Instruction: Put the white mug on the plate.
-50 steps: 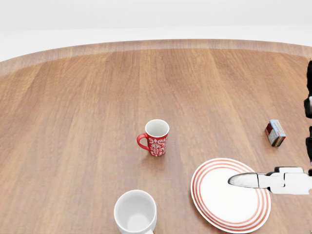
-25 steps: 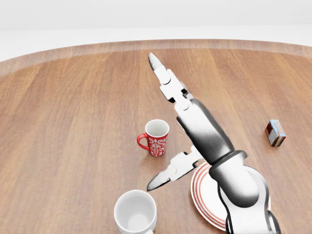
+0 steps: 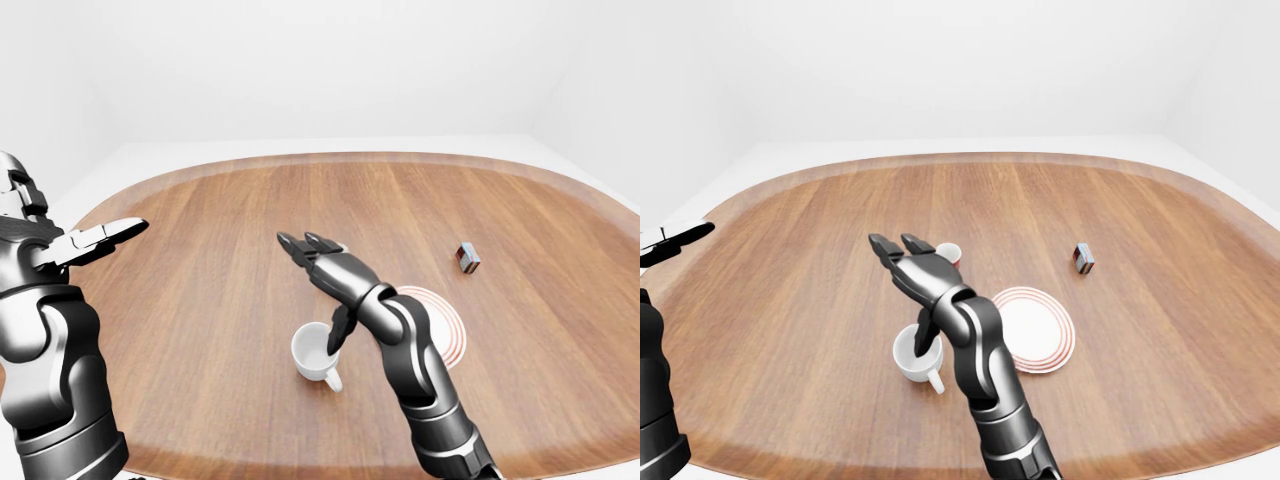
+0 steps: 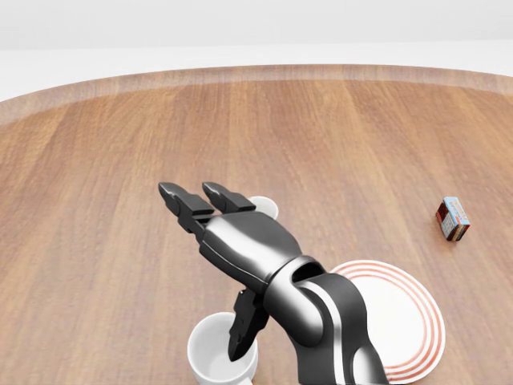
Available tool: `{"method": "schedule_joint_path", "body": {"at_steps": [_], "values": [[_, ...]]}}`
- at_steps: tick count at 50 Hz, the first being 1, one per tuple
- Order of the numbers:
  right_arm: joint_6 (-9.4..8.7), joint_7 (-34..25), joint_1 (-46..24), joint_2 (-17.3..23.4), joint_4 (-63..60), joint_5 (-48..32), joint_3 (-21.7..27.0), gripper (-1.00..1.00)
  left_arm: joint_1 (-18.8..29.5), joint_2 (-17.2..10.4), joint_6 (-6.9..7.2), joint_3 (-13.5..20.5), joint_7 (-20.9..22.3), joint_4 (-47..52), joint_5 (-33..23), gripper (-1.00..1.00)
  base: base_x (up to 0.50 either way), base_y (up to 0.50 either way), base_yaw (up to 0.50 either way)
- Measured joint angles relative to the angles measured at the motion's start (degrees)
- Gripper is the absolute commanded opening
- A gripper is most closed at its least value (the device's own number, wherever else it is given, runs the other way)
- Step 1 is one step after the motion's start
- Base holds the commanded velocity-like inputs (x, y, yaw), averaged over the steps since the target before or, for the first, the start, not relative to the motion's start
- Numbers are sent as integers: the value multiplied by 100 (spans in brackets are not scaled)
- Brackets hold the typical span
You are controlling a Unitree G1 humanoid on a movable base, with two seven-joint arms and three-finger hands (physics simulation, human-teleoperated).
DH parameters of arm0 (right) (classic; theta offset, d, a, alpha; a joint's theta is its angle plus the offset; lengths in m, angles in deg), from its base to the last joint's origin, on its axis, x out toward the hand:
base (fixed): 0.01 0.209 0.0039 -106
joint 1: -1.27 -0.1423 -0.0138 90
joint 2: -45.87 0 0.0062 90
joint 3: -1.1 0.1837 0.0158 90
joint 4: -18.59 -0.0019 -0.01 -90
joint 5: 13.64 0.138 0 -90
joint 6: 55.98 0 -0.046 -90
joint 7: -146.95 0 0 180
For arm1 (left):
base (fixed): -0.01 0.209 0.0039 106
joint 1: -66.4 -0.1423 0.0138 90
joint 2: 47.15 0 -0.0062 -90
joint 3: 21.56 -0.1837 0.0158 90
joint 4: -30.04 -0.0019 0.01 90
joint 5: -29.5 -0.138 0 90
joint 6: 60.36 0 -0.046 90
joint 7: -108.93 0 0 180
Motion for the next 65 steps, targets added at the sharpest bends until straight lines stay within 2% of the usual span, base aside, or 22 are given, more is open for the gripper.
{"method": "schedule_joint_path", "body": {"at_steps": [12,28,47,65], "values": [[0,0,301,-245,40,-902,-232,100,-4,10,0,-6,0,17,-14,100,0,0,0],[0,0,651,-341,132,-1377,-462,100,-5,21,0,-16,8,-10,-44,100,0,0,0],[0,0,1014,-316,88,-1669,-662,100,-2,24,0,-26,11,-40,-56,100,0,0,0],[0,0,1160,-279,596,-1529,-736,100,-10,23,0,-16,7,-22,-52,100,0,0,0]]}}
